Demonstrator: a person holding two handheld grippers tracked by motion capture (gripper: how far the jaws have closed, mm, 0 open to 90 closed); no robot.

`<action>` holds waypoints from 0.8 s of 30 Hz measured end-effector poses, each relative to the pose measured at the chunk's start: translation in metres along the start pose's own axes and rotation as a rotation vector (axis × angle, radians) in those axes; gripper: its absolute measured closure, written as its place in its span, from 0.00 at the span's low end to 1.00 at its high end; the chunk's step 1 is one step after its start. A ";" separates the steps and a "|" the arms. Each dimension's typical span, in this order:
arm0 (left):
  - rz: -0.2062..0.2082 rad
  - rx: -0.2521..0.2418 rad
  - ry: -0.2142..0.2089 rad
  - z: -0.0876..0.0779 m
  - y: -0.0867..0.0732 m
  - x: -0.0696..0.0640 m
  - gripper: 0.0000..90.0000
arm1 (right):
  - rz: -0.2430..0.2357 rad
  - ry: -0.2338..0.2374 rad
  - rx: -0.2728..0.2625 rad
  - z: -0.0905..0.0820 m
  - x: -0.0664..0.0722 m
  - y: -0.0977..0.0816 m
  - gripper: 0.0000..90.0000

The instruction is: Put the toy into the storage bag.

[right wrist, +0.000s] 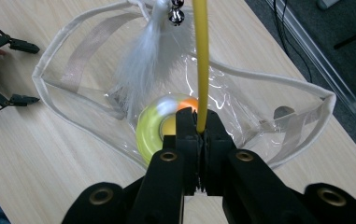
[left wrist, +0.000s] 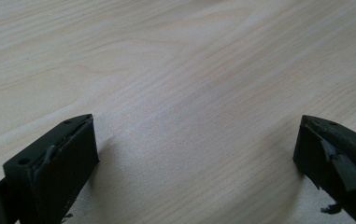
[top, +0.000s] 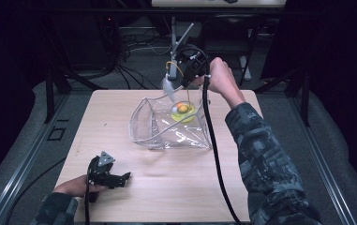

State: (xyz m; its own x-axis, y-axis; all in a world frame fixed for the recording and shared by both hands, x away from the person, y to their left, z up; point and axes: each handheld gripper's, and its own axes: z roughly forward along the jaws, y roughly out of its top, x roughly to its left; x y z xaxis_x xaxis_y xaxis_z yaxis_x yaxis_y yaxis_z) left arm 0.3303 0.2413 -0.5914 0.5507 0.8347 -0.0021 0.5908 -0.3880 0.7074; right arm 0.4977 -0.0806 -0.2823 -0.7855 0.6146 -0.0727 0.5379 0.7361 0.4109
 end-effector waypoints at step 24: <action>0.005 -0.002 -0.003 0.000 0.000 -0.001 0.00 | 0.033 0.036 0.063 0.044 -0.003 -0.030 0.98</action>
State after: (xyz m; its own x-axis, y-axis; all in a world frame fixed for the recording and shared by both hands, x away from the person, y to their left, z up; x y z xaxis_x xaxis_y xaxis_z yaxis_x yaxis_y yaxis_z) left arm 0.3305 0.2405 -0.5914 0.5557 0.8314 -0.0005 0.5868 -0.3918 0.7087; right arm 0.4977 -0.0920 -0.3339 -0.7769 0.6291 -0.0264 0.5812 0.7326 0.3543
